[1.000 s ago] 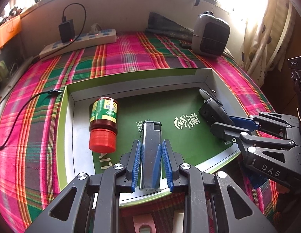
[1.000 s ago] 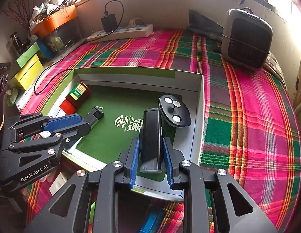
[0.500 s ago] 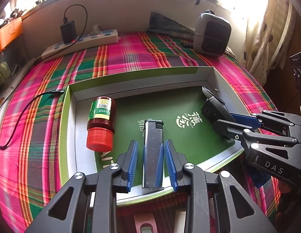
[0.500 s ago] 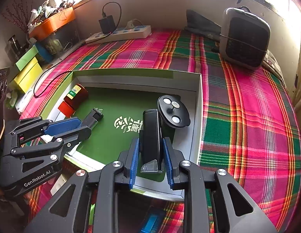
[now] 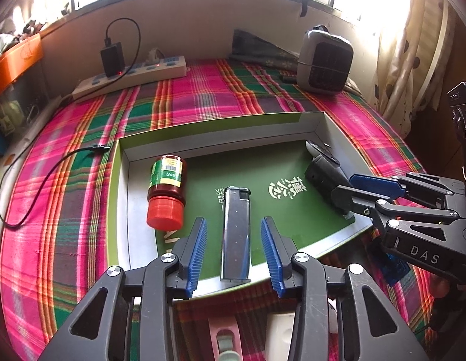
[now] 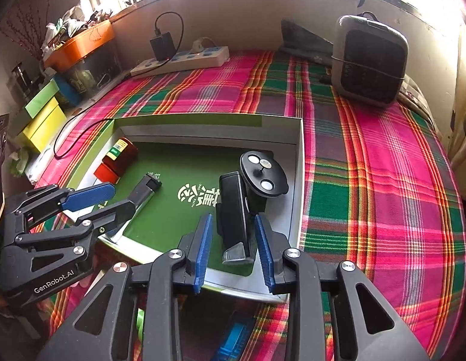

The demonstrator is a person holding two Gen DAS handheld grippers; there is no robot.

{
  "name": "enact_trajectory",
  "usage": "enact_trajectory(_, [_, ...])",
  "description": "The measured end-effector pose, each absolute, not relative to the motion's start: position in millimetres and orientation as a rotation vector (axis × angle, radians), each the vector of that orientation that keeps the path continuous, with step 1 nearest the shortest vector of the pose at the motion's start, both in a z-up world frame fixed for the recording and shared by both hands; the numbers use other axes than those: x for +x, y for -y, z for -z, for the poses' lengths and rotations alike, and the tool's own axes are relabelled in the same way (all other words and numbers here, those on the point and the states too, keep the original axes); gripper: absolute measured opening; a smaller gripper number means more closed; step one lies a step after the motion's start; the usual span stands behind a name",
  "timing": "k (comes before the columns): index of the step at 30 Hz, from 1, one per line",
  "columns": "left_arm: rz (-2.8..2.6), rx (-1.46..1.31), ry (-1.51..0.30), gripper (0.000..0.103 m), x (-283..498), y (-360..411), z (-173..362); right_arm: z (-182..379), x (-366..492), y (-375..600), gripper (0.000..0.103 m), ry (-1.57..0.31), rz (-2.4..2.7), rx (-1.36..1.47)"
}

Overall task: Organize rigid objects
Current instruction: 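Lower and open left tool on the case while right tool releases the stapler, then move both tools back out of the tray toward the loose items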

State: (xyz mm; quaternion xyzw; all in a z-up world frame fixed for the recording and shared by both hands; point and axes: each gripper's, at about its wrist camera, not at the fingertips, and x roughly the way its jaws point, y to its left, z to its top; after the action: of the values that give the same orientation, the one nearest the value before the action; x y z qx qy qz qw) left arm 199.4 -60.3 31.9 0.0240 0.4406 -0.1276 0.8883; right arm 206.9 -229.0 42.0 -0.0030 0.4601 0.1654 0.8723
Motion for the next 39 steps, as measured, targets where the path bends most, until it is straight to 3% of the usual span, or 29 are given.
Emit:
enact_trajectory(19, [0.274,0.053,-0.839,0.037,146.2,58.8,-57.9,-62.9,161.2,237.5,0.036,-0.898,-0.348,0.029])
enact_trajectory(39, [0.303,0.006,-0.838,0.037,79.3,33.8,-51.2,-60.4,87.1,232.6,0.037,-0.85,-0.381,0.009])
